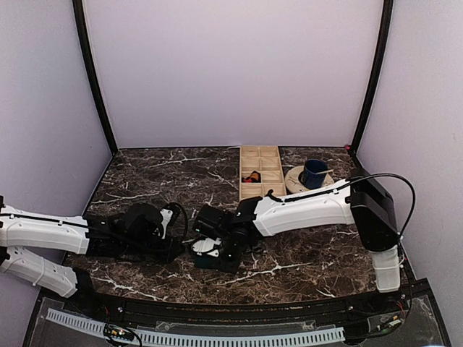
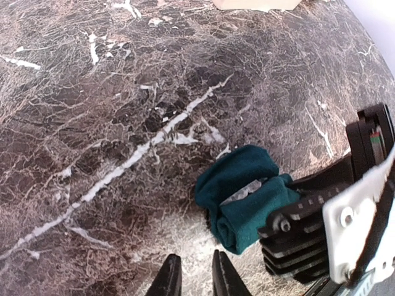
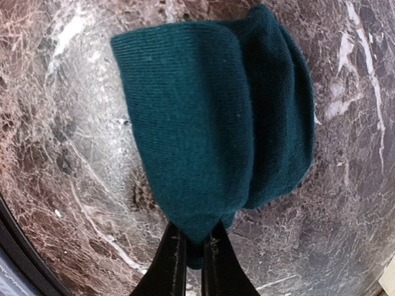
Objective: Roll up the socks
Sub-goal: Roll the sock at the center of the board.
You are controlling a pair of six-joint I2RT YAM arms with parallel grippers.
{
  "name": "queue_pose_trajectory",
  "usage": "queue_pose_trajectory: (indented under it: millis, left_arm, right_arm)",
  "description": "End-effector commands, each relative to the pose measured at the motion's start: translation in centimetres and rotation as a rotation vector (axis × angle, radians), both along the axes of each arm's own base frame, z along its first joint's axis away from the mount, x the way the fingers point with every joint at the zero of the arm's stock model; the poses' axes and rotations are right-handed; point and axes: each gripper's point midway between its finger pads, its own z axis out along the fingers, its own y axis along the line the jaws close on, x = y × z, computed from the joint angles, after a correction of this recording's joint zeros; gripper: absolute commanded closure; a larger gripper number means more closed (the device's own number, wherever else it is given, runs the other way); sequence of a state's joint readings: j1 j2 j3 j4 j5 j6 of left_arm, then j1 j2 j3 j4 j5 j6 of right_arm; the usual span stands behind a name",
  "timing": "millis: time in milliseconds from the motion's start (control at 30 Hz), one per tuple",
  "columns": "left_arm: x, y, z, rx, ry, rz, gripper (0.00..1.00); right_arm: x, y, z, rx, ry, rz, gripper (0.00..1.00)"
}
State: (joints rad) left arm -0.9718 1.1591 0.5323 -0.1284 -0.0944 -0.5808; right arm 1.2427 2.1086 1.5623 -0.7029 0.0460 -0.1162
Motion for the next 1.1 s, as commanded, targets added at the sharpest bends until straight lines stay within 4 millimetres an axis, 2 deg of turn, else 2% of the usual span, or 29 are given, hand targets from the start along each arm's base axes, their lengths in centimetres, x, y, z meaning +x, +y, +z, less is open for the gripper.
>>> queue_pose_trajectory:
  millis: [0,133,300,800,1067]
  left_arm:
    - [-0.2,0.9,-0.1,0.017,-0.049,0.072,0.80]
    - [-1.0,1.4,-0.1,0.023,-0.081,0.089,0.80]
    - [-1.8,0.9,1.0,0.017,-0.160,0.046,0.78]
    - [-4.9,-2.8,1.7,0.118,-0.329,-0.206,0.70]
    - [-5.4,-5.8,0.6,0.276,-0.435,-0.372,0.69]
  right_arm:
    - [-0.3,-1.2,-1.2,-0.058,0.106,-0.010,0.98]
    - [-0.1,-1.2,-1.1,-0.053,0.141,-0.016,0.98]
    - [0.0,-0.8,-0.8,-0.046,0.173,-0.012,0.98]
    - [0.7,-0.3,-0.1,-0.040,0.284,0.007,0.98]
    - [0.8,-0.1,0.5,-0.033,0.311,0.025,0.98]
